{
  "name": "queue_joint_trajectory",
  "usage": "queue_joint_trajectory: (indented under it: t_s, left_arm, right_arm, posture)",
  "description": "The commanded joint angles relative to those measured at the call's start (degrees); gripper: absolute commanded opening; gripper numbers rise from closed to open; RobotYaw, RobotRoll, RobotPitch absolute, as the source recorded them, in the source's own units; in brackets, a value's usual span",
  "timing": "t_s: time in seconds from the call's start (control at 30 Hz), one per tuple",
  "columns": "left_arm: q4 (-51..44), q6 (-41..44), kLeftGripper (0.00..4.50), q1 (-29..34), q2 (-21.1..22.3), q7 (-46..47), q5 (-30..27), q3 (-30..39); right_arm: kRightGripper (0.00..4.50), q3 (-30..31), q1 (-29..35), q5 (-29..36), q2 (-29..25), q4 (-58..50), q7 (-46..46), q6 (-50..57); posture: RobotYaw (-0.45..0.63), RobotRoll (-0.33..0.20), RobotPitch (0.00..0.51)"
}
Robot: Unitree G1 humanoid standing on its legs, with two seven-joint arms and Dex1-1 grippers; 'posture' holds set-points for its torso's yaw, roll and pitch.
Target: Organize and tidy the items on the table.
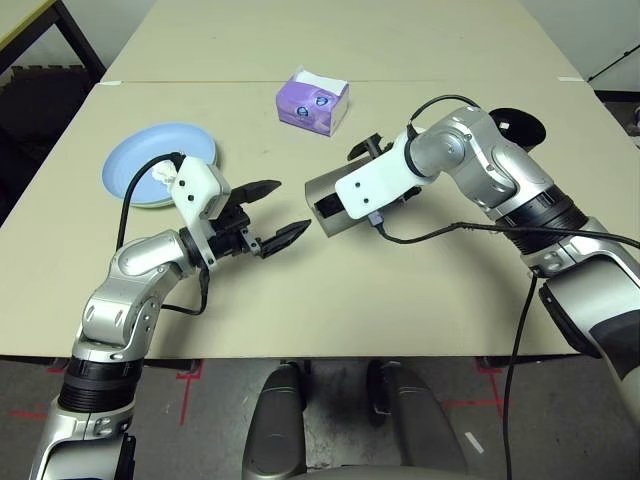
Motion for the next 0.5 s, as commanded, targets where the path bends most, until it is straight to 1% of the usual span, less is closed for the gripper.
queue_joint_trajectory:
  t_s: [0.03,0.17,0.27,0.4,0.5]
  left_arm:
    - [1.05,-0.72,4.50,-0.13,-0.14,-0.76,0.60,-0.75]
    - [1.95,-1.22,4.50,-0.51,-0.34,-0.89,0.88,-0.89]
    - [3.00,-1.98,4.50,-0.64,-0.48,-1.17,1.23,-0.93]
    - [3.84,-2.91,4.50,-0.40,-0.67,-1.44,1.70,-0.94]
    - [4.37,-3.38,4.50,-0.19,-0.70,-1.71,1.92,-1.03]
  right_arm:
    - [4.45,-0.99,-1.56,1.07,-0.21,-0.67,0.08,0.13]
    - [4.45,-2.41,-2.70,2.83,-1.21,-1.65,1.46,1.60]
    - [4.45,-5.80,-2.04,6.97,-2.06,-4.28,4.38,7.74]
    - [4.45,-9.51,0.38,11.35,-2.88,-8.19,6.39,15.50]
    - [4.45,-12.55,3.97,15.56,-3.76,-11.86,7.16,20.89]
  posture:
    - [0.05,0.000,0.157]
    - [0.05,0.000,0.157]
    - [0.05,0.000,0.154]
    - [0.04,0.000,0.153]
    - [0.04,0.000,0.152]
